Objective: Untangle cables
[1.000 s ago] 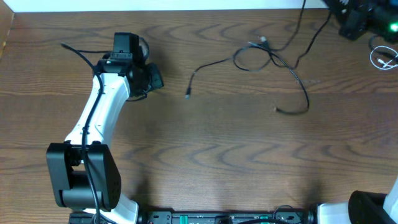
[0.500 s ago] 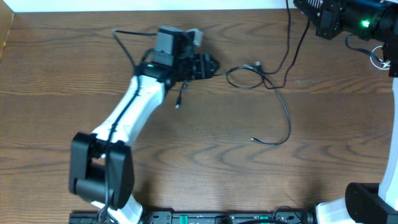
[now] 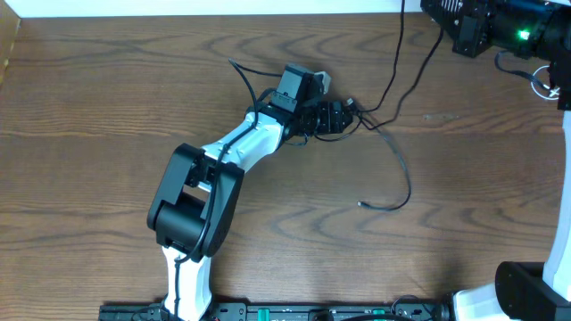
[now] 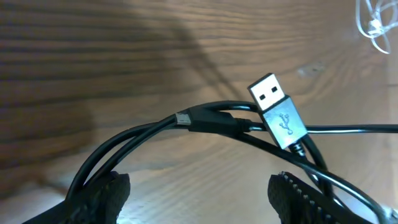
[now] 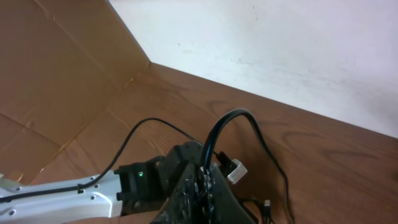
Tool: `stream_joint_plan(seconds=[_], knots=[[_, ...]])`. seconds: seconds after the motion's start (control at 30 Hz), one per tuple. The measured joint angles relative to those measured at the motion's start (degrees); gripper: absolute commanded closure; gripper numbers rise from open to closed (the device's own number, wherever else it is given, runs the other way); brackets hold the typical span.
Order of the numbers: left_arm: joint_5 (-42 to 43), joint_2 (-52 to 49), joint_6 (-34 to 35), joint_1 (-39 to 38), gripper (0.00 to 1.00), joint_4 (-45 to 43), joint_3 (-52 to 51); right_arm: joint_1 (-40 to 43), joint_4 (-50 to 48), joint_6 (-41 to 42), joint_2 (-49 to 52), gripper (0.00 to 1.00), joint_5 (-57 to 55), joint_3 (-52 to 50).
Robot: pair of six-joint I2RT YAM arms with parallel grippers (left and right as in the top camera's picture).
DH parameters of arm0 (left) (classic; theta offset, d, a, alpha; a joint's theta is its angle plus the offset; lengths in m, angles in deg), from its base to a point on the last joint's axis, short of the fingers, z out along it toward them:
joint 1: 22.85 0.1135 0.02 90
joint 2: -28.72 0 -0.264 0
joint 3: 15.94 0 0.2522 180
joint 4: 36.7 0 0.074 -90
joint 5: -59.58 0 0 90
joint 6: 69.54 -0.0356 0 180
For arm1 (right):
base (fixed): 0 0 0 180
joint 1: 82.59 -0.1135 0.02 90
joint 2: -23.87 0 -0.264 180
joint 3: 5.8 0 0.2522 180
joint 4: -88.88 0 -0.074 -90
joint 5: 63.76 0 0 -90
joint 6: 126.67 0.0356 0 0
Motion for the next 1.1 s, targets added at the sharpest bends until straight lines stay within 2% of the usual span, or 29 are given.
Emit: stream_joint_plan(seconds=[0.2, 0.53, 0.77, 0.93, 1.1], knots=[[-5.6, 0.0, -0.3, 0.1, 0.28, 0.1, 0.0, 0.0, 0.0, 0.0, 0.0, 0.99, 0.0, 0.0], [-23.4, 0.0, -1.2, 0.0, 0.28, 7.1, 0.0, 1.2, -1.0, 0.0, -0.1, 0.99, 0.5, 0.0], [-31.1, 0.0, -1.4, 0.0, 0.28, 10.9, 0.0, 11.3, -4.0, 0.2, -4.6, 0.99, 0.4, -0.3], [-32.9, 0.0, -1.4, 0.0, 0.29, 11.0, 0.0, 18.9, -4.4, 1.3, -10.8, 0.99, -1.8, -0.3], [-33.3, 0.0, -2.0, 0.0, 0.30, 11.1, 0.0, 21.6, -3.1, 1.7, -13.2, 0.99, -4.2, 0.2]])
